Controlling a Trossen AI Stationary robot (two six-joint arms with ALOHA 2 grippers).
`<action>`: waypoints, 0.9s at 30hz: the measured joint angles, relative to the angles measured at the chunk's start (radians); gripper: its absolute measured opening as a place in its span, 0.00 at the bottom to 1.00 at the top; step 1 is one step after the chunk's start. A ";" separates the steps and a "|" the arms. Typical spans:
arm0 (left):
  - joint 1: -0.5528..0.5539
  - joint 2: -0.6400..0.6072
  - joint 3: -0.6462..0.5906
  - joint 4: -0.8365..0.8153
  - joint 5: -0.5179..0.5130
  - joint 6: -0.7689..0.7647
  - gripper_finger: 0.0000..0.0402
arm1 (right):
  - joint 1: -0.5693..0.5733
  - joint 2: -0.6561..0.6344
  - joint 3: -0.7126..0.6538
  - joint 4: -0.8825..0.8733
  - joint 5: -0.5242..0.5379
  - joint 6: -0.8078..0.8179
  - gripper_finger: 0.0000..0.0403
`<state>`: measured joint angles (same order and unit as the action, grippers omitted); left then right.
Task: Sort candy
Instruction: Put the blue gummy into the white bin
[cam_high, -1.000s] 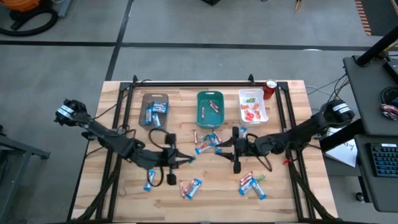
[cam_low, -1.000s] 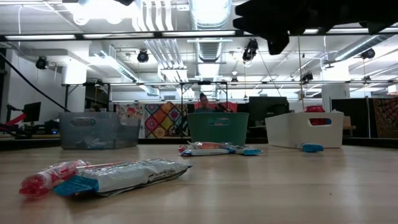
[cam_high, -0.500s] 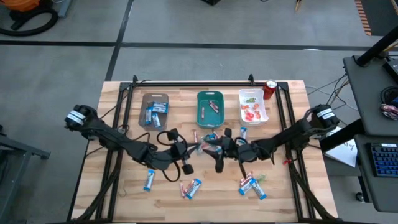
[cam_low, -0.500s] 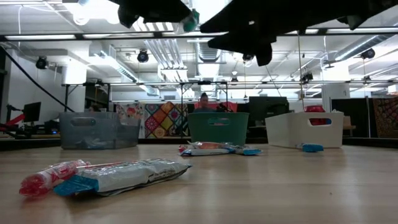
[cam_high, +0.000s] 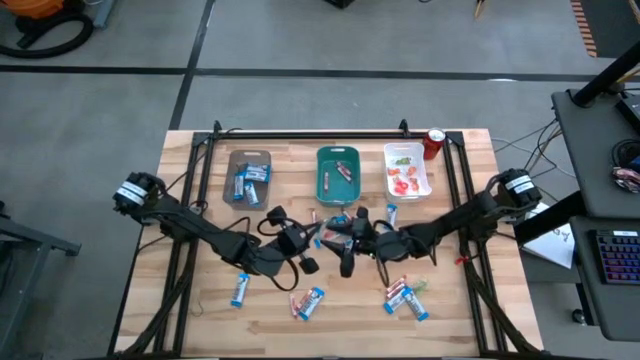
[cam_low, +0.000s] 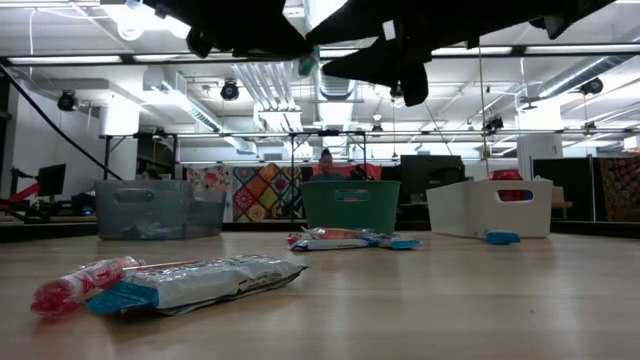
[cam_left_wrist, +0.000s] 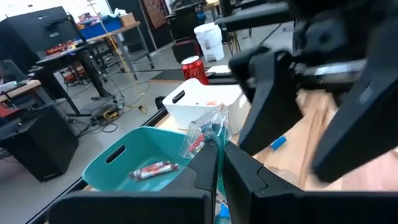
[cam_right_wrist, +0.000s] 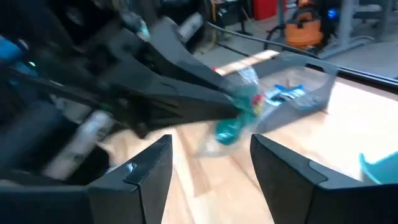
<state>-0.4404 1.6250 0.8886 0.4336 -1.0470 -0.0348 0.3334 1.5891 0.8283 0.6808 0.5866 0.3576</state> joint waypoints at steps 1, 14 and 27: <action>0.000 0.001 0.000 0.011 0.000 -0.001 0.00 | -0.002 0.004 0.010 -0.024 0.007 0.005 0.52; -0.003 -0.001 0.000 0.049 0.020 -0.008 0.00 | -0.010 0.032 0.106 -0.184 0.042 -0.001 0.40; -0.004 -0.014 0.001 0.052 0.042 -0.002 0.08 | -0.011 0.008 0.109 -0.238 0.042 -0.017 0.03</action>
<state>-0.4442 1.6112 0.8894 0.4854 -1.0048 -0.0372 0.3223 1.5970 0.9371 0.4429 0.6285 0.3402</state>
